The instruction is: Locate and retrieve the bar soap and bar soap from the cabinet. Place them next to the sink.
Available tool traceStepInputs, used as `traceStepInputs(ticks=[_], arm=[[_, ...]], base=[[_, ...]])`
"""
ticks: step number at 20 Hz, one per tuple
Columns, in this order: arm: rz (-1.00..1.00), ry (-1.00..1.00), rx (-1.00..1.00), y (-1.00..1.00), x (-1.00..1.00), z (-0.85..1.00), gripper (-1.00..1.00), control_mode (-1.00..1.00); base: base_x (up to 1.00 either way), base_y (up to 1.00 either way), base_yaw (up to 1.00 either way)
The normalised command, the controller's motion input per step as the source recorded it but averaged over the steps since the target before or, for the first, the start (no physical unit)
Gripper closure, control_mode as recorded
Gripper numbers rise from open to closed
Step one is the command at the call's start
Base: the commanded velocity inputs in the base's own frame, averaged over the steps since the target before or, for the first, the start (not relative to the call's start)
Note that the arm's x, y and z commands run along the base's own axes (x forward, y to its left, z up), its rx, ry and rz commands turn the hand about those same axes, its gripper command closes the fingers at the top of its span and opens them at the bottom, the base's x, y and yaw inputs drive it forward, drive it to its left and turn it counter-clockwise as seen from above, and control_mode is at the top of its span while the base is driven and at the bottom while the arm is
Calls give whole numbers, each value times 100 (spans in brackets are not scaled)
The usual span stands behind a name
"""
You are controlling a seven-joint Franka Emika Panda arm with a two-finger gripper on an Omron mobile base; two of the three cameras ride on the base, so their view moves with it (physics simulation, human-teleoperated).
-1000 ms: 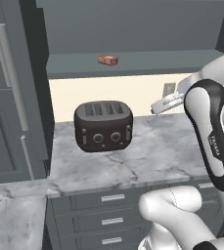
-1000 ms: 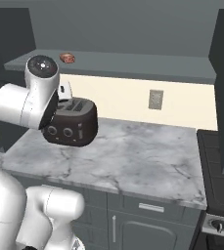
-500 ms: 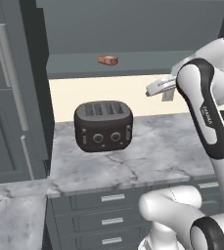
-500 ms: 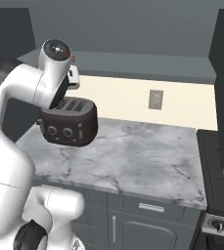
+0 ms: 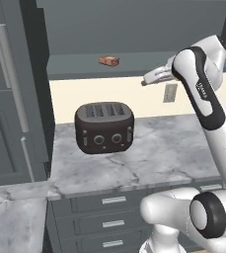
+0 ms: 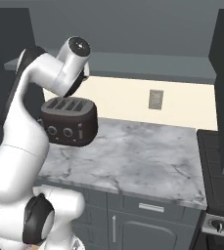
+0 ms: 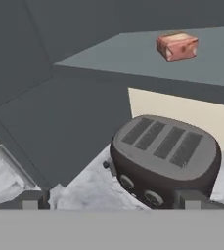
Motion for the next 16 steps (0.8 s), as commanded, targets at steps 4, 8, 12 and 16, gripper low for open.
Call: traceStepInputs(ticks=[4, 8, 12, 16], arm=[[7, -7, 7, 0, 45, 19, -100, -100], [7, -11, 1, 0, 40, 22, -100, -100], [8, -9, 0, 2, 32, 4, -100, -100], [4, 2, -9, 14, 33, -1, -100, -100]], base=[[0, 0, 0], [0, 0, 0], [0, 0, 0], [0, 0, 0]])
